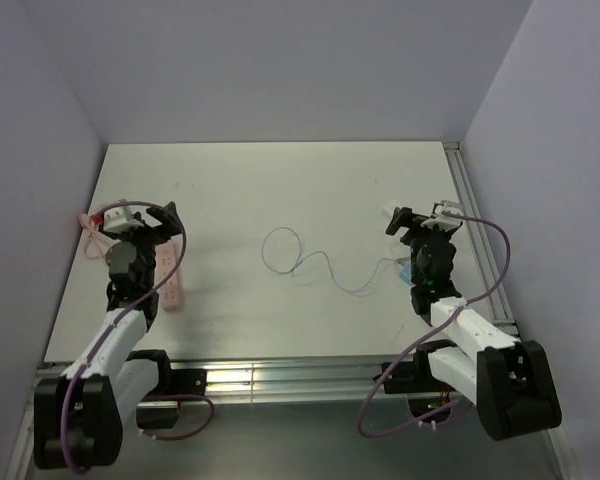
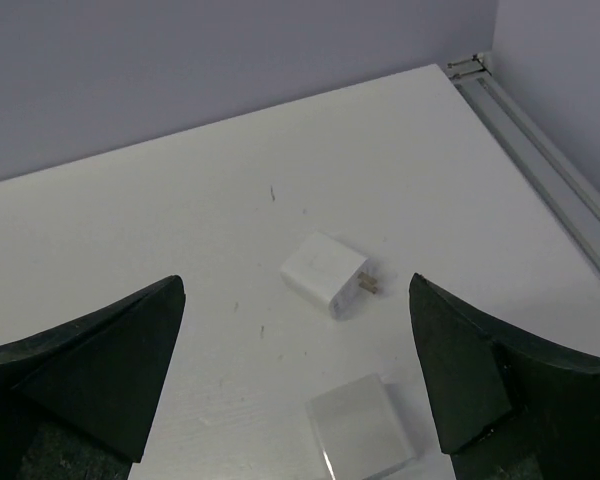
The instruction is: Insert the plug
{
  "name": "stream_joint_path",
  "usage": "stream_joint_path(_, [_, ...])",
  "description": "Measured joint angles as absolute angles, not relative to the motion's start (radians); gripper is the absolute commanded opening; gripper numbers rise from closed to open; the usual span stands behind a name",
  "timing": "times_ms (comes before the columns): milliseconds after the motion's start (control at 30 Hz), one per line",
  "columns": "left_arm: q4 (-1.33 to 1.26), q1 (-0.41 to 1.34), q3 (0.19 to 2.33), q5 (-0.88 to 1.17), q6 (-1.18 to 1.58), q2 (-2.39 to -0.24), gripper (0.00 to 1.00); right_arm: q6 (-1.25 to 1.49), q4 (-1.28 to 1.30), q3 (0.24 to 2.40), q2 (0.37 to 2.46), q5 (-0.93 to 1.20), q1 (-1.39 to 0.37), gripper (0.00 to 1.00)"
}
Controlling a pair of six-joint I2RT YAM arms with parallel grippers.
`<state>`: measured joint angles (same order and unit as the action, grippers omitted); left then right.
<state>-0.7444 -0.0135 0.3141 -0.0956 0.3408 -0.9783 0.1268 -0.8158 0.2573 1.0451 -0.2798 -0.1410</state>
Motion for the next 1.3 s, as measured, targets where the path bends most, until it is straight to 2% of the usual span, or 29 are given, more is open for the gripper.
stream_joint_path(200, [-0.477, -0.011, 0.381, -0.125, 0.517, -0.813, 0.99, 0.285, -0.451, 0.446, 0.999, -0.297, -0.148, 1.0])
stream_joint_path(367, [-0.066, -0.01, 0.606, -0.265, 0.687, -0.833, 0.99, 0.39, -0.256, 0.564, 1.048, -0.279, -0.148, 1.0])
stream_joint_path(467, [0.077, -0.01, 0.688, -0.281, 0.72, -0.841, 0.99, 0.442, -0.167, 0.573, 1.062, -0.265, -0.141, 1.0])
stream_joint_path(833, [0.266, -0.012, 0.559, -0.064, 0.845, -0.673, 0.99, 0.536, 0.163, 0.812, 1.248, -0.189, 0.009, 1.0])
stream_joint_path(1100, [0.408, -0.012, 0.668, 0.031, 0.821, -0.739, 1.0, 0.542, 0.266, 0.818, 1.26, -0.232, 0.048, 1.0])
stream_joint_path(1300, [0.45, -0.012, 0.698, 0.155, 0.805, -0.78, 0.96, 0.554, 0.337, 0.826, 1.316, -0.212, 0.078, 0.99])
